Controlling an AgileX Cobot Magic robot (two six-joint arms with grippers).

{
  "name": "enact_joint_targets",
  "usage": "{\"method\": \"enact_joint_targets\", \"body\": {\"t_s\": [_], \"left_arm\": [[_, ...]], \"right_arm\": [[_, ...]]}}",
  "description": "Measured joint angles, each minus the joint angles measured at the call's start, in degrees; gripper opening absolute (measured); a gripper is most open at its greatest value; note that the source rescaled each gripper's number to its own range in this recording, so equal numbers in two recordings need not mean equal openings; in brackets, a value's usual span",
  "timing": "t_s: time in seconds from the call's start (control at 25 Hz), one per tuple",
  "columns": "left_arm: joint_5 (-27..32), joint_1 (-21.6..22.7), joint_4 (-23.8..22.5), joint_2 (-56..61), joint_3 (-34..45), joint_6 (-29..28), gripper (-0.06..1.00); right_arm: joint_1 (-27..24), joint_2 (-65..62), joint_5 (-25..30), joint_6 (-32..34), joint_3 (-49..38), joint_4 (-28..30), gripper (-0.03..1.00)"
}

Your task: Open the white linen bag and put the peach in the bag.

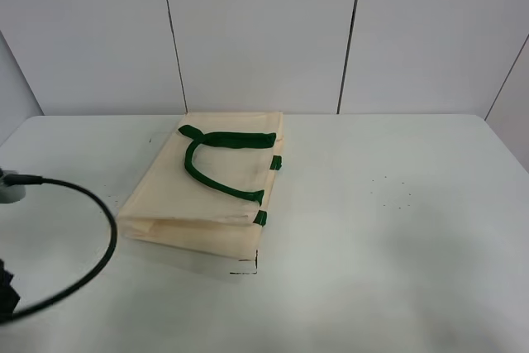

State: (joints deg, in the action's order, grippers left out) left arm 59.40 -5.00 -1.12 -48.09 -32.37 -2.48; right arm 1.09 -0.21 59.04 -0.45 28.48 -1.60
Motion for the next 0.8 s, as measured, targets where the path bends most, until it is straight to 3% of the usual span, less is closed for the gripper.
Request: {"method": "enact_joint_targets", "body": {"t_s": [0.44, 0.8], "left_arm": [[0.6, 0.0, 0.0, 33.8, 4.1, 1.2, 0.93], [0.7, 1.6, -0.3, 43.2, 4.1, 1.2, 0.93]], "right_arm": [[0.0, 0.0, 0.0, 0.0, 0.0, 0.0, 1.00], [0.0, 0.0, 0.0, 0.0, 0.0, 0.0, 1.00]]}}
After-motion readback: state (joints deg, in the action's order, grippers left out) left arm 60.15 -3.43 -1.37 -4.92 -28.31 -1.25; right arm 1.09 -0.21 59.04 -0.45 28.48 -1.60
